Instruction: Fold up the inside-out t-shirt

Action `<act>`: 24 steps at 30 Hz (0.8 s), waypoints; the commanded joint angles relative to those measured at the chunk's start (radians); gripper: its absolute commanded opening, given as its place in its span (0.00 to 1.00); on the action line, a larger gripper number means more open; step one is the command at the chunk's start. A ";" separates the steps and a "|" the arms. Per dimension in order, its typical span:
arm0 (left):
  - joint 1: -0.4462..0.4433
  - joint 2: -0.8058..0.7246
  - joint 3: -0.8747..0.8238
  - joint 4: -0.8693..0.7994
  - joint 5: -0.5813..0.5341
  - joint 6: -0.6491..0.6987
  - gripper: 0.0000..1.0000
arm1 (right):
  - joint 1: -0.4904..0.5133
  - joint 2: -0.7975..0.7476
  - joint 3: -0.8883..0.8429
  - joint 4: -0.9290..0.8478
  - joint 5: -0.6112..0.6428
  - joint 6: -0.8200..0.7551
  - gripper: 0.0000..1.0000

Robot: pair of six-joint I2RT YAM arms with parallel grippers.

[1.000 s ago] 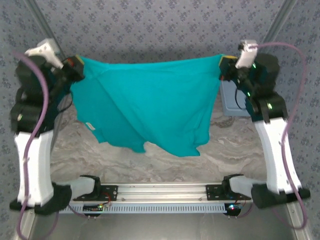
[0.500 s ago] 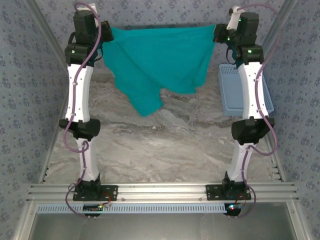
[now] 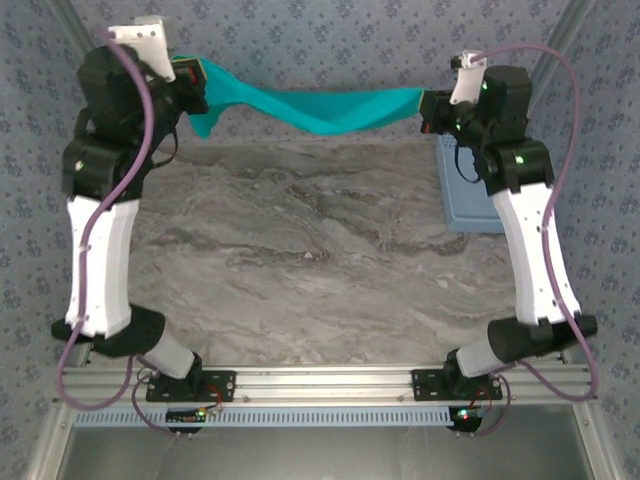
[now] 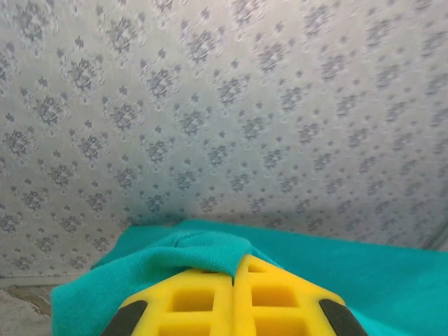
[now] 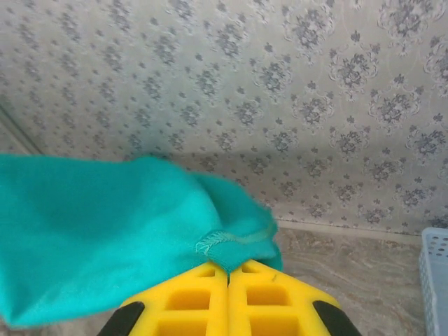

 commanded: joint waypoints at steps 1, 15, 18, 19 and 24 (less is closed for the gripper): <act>-0.039 -0.088 -0.015 -0.037 -0.072 0.008 0.00 | 0.030 -0.152 -0.022 -0.048 0.089 0.033 0.00; 0.038 0.080 -0.146 -0.011 -0.032 -0.034 0.00 | -0.031 -0.017 -0.137 -0.045 0.156 0.080 0.00; 0.107 0.244 -0.136 -0.031 0.065 -0.056 0.00 | -0.057 0.140 -0.147 -0.009 0.147 0.092 0.00; 0.121 0.316 -0.126 -0.038 0.085 -0.057 0.00 | -0.065 0.202 -0.139 -0.004 0.147 0.095 0.00; 0.158 0.650 -0.008 -0.044 0.159 -0.102 0.68 | -0.112 0.561 0.030 -0.010 0.119 0.129 0.21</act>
